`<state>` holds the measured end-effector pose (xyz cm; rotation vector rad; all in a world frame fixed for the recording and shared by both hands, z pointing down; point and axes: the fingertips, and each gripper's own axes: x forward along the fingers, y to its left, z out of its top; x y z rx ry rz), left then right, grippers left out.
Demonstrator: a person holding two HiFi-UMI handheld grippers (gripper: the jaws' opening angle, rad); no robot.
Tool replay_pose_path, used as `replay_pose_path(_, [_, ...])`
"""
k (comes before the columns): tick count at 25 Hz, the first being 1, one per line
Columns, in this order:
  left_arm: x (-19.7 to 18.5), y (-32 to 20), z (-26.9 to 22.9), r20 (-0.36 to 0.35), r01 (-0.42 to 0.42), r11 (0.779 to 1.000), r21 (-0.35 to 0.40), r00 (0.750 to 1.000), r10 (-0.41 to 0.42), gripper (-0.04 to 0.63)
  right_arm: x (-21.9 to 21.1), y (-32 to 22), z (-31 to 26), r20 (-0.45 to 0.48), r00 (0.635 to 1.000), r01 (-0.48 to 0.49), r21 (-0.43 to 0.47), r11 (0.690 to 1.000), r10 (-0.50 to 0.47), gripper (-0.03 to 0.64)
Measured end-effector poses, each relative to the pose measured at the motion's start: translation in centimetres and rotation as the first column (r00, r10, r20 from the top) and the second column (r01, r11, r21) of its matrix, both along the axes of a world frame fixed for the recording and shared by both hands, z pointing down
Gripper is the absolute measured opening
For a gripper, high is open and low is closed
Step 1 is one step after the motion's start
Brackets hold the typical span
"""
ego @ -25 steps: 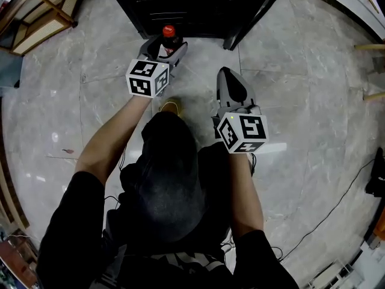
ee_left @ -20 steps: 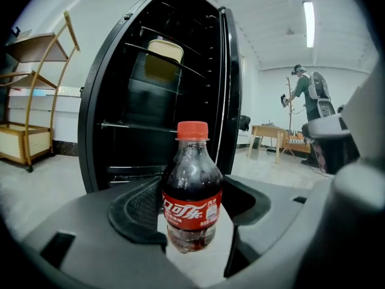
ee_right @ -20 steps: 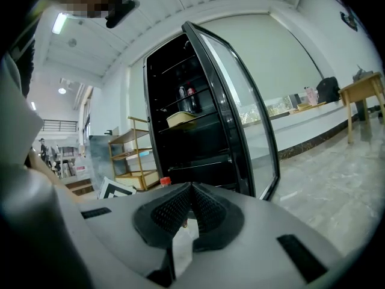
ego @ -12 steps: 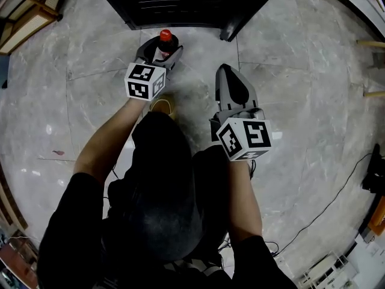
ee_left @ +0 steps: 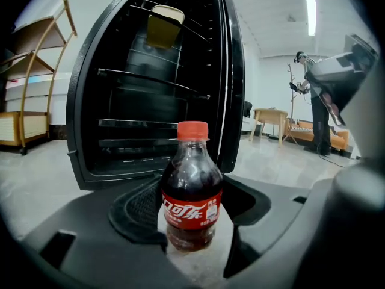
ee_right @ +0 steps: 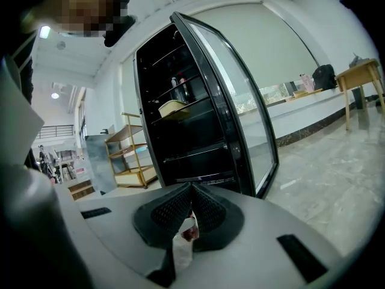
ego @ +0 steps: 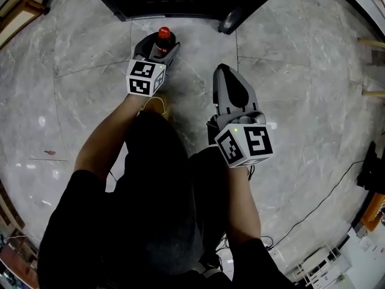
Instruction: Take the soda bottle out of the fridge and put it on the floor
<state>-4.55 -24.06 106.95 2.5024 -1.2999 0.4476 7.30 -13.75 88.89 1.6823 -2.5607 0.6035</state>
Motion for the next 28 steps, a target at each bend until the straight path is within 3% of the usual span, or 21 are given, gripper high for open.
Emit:
replay_pose_path(12, [0.2, -0.7, 1.6, -0.012, 0.032, 0.999, 0.001, 0.999, -0.032, 0.301, 0.0, 0.3, 0.9, -0.001, 1.000, 0.016, -0.026, 1.000, -0.016, 0.023])
replay_pose_path(28, [0.0, 1.0, 1.8, 0.025, 0.018, 1.000, 0.004, 1.000, -0.018, 0.301, 0.4, 1.0, 0.3, 0.003, 1.000, 0.012, -0.027, 1.000, -0.011, 0.023])
